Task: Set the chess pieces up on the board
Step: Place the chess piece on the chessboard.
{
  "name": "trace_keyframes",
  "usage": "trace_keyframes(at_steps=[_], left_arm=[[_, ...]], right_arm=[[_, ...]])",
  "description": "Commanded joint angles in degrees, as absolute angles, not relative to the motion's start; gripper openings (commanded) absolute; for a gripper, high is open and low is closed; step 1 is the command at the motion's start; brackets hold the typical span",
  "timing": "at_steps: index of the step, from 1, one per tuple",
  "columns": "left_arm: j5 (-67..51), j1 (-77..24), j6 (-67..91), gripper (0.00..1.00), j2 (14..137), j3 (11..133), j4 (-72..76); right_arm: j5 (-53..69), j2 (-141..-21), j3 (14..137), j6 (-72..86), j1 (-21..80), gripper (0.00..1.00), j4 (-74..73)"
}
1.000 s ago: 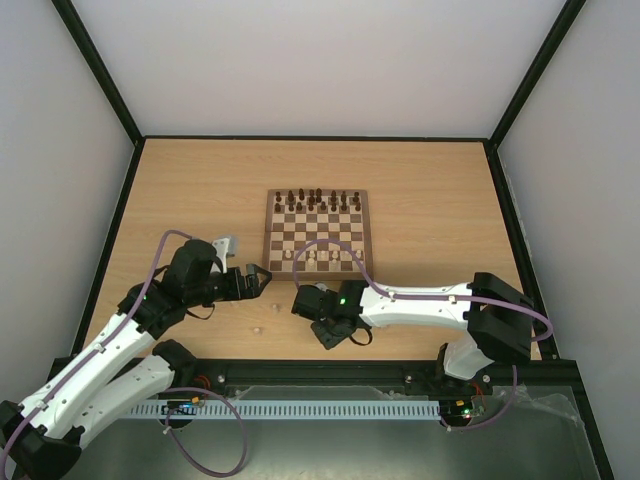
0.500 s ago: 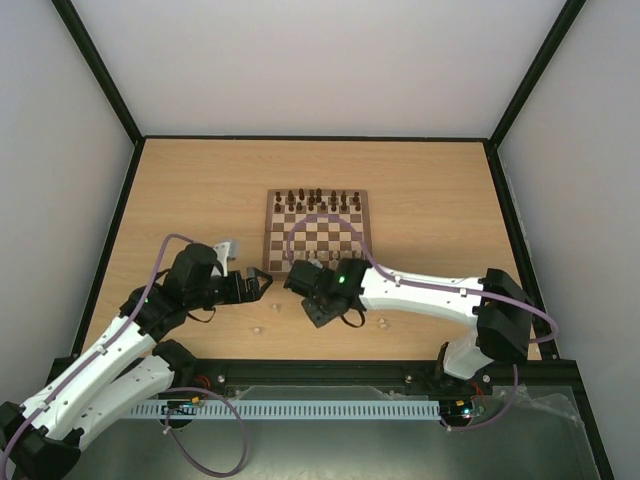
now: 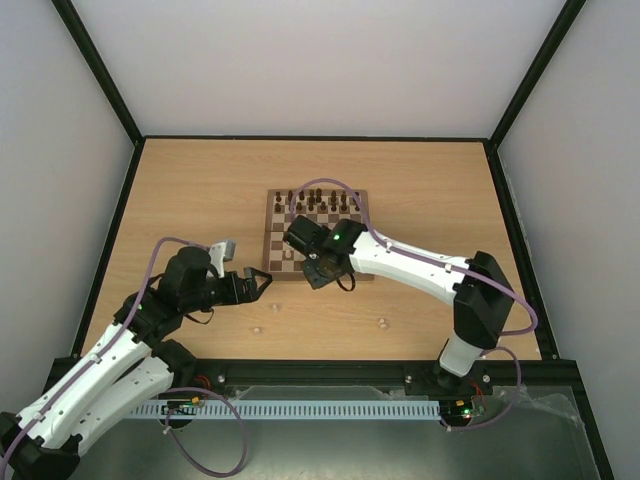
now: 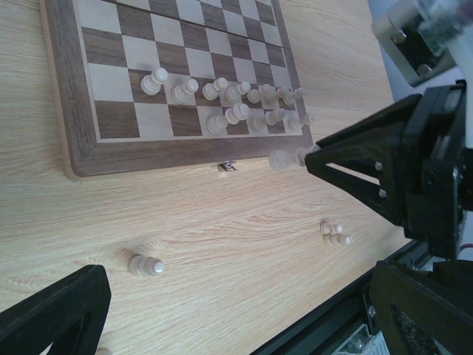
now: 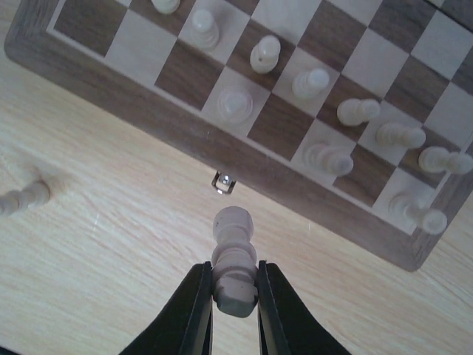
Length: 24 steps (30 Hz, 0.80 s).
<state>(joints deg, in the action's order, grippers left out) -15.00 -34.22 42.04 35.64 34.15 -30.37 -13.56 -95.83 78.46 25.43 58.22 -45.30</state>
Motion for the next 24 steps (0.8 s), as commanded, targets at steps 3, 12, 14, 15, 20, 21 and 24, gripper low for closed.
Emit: trace_keyframes(at_steps=[3,12,14,15,20,21,24], left_arm=[[-16.3,-34.5,42.2,0.99,34.8,35.2,-30.8],[-16.6,-34.5,41.7,0.99,33.8,35.7,-30.7],[-16.5,-34.6,41.6,0.99,33.9,35.7,-30.4],[-16.5,-34.5,41.5,0.99,34.1,35.6,-30.1],[-16.7,-34.5,41.5,0.99,34.6,35.0,-28.9],[-16.8,-34.6,41.5,0.99,34.6,34.9,-28.8],[-16.8,-34.6,41.3,0.99,35.1,34.8,-28.5]], right_arm=[[-13.6,-99.6,83.0,22.2,55.3,0.12,-49.4],[-12.5,-100.9,83.2,20.4,50.9,0.12,-48.3],[-12.0,-101.2,83.3,20.3,50.4,0.12,-47.7],[-11.8,-101.5,83.4,20.3,50.4,0.12,-47.4],[-10.6,-103.3,83.7,20.1,50.1,0.11,-46.1],[-10.3,-103.7,83.8,20.0,50.0,0.11,-45.9],[-9.9,-104.6,84.3,19.7,50.0,0.11,-45.4]])
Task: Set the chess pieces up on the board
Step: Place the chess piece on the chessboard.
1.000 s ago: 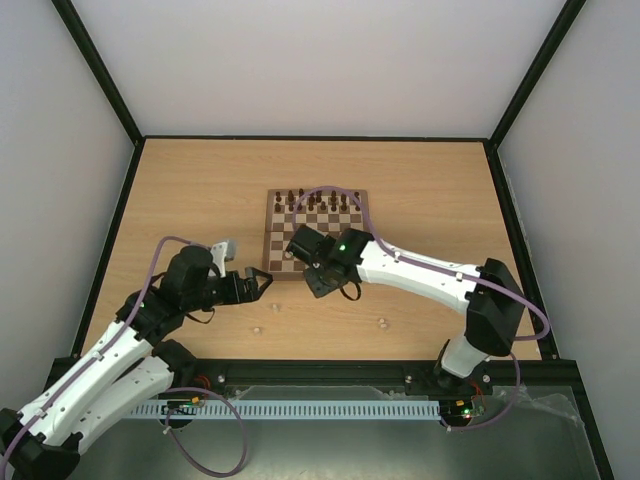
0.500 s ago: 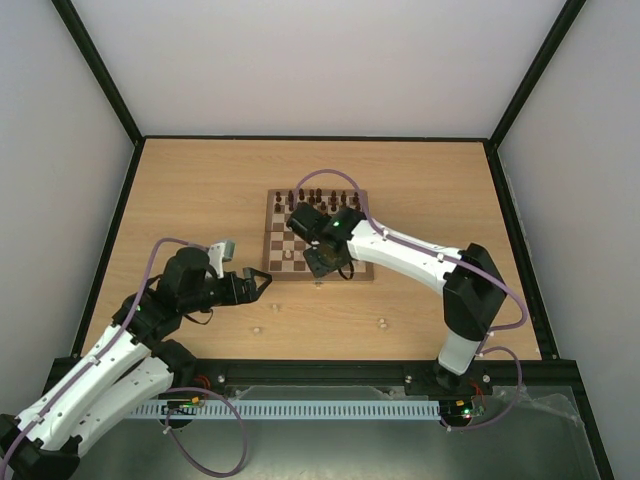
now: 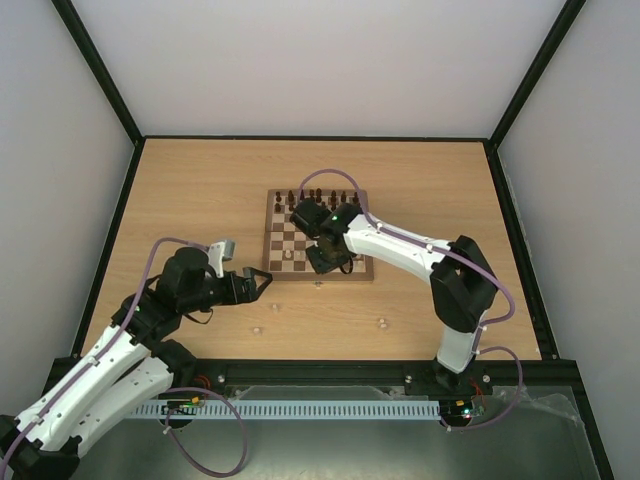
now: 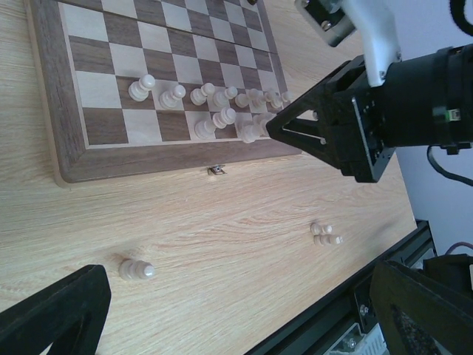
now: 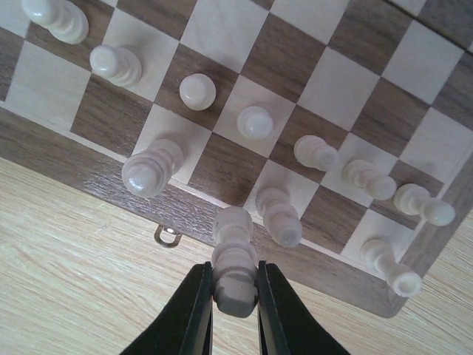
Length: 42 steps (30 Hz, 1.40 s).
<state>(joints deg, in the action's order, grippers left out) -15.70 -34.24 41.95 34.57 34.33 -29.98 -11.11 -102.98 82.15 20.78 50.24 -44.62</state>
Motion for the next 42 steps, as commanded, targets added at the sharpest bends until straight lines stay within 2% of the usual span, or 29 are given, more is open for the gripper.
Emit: trace_keyframes(at_steps=[1,42], left_arm=[[-16.8,-34.6,41.1,0.99,35.2,34.8,-28.5],[-16.7,-34.5,40.1,0.99,38.6,34.8,-26.0]], right_arm=[[-9.9,-104.9,84.5,19.6,49.9,0.11,-45.4],[-8.4,-107.8,83.3,18.1,47.8,0.09,-42.5]])
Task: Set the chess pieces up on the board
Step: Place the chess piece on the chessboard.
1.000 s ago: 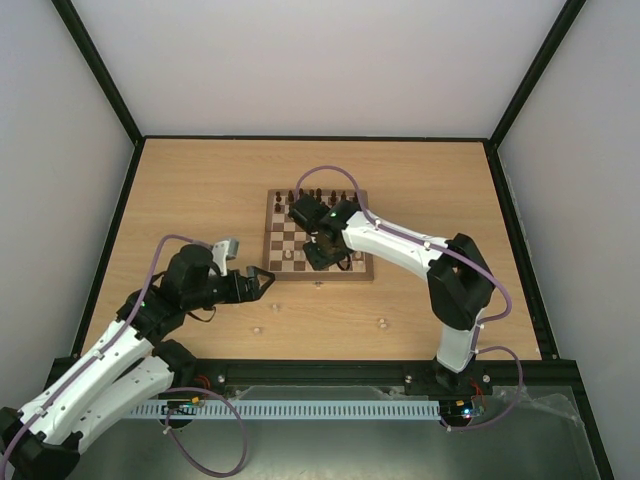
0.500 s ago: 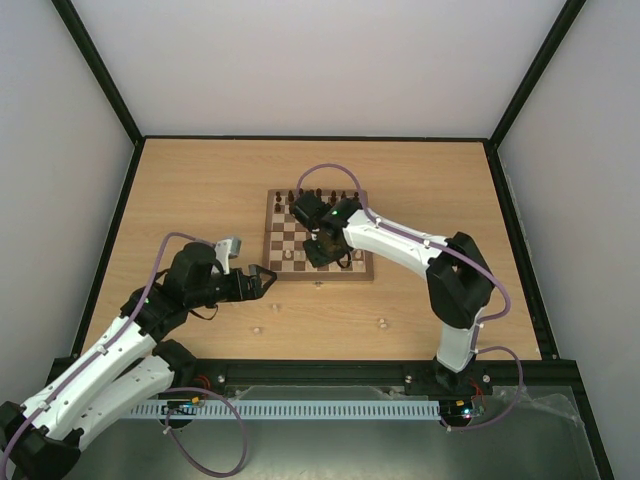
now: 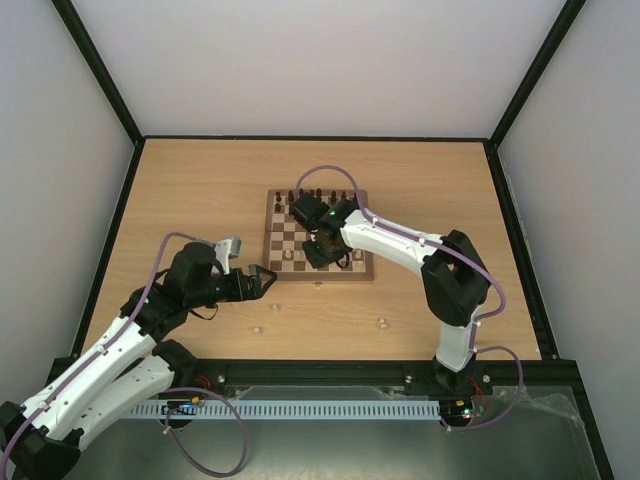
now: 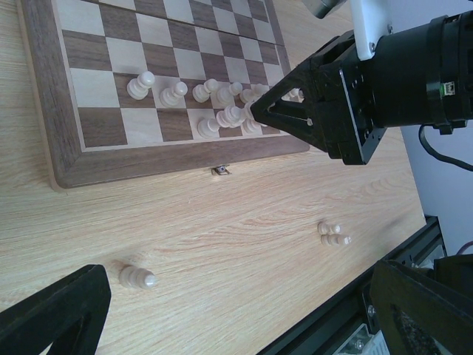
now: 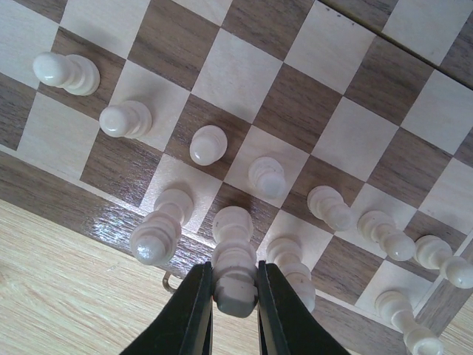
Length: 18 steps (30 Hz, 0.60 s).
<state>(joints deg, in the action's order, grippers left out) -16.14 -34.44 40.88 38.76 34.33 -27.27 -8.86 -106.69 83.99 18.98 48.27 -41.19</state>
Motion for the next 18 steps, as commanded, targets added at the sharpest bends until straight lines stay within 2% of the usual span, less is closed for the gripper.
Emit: trace_keyframes(at_steps=[1,18], left_arm=[[-16.7,-34.5,40.1,0.99,38.6,34.8,-26.0],[-16.4,-34.5,40.0,0.99,38.7,34.4,-25.8]], right_arm=[[-8.4,-107.7,83.2,18.2,47.7,0.09,-42.3],[-7.9,-108.4,81.9,18.1,47.5,0.09,-41.2]])
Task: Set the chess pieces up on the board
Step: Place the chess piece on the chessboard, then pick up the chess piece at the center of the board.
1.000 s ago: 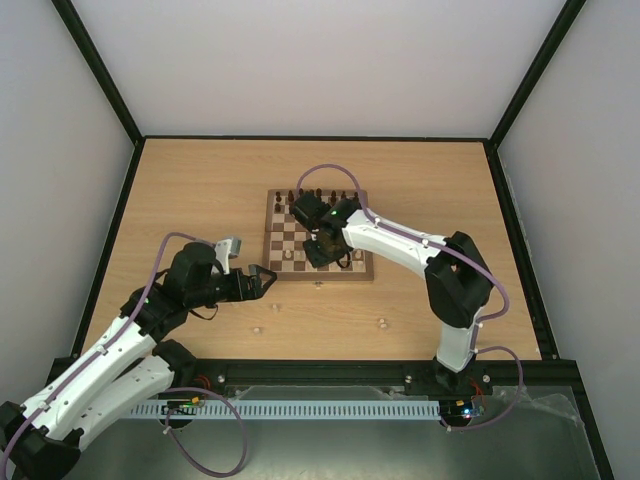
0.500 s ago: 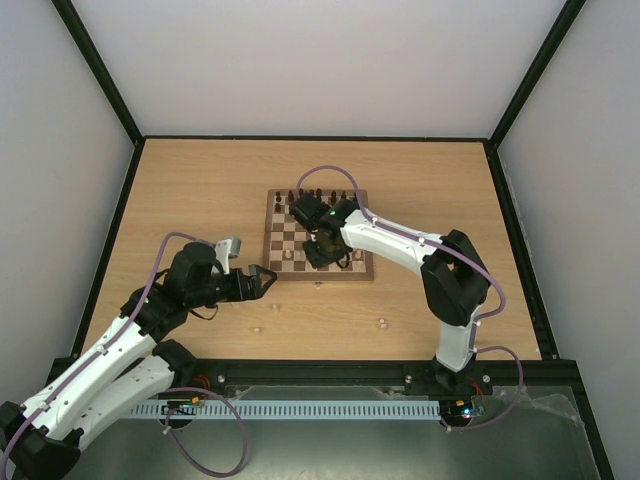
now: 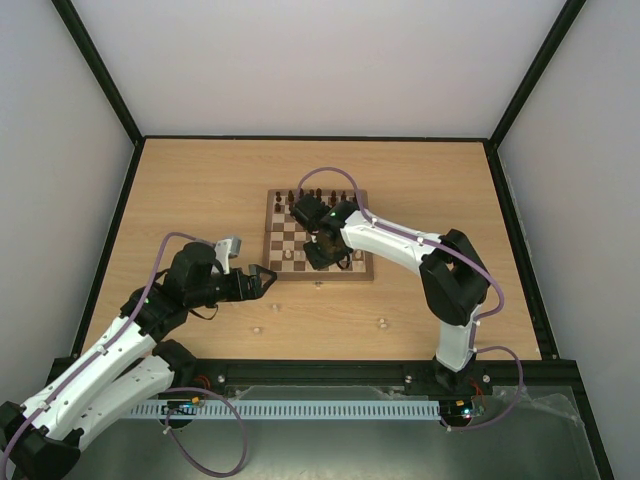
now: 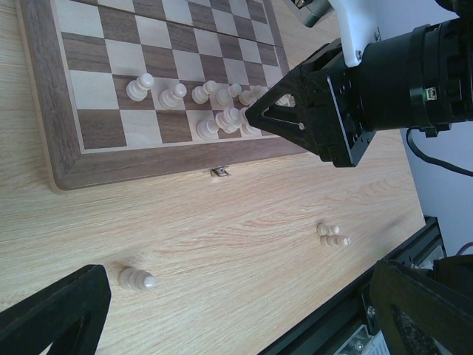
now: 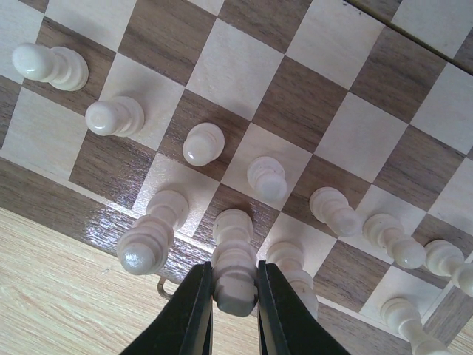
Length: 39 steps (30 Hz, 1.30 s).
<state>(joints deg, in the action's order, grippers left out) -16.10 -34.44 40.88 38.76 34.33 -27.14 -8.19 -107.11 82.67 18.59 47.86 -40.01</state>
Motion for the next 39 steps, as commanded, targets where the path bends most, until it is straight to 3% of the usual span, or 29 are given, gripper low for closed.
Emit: trace_keyframes(at_steps=[1,27,35,39], left_arm=[[-16.3,-34.6,40.0,0.99,38.8,34.2,-25.7],[-16.1,-34.6,40.1,0.99,38.5,34.3,-25.9],[-15.0,-34.6,40.2,0.99,38.2,34.8,-26.7],[-15.0,-34.5,40.4,0.99,39.0,35.3,-27.5]], right_arm=[[-7.9,-108.4,81.9,18.1,47.5,0.09,-41.2],[-7.5,-102.2,82.0,18.7,47.4,0.40,-42.5],[-6.6,-93.2,79.2,20.3,47.4,0.70,-42.9],[-3.8,-87.4,75.9,21.2,47.4,0.98,-42.2]])
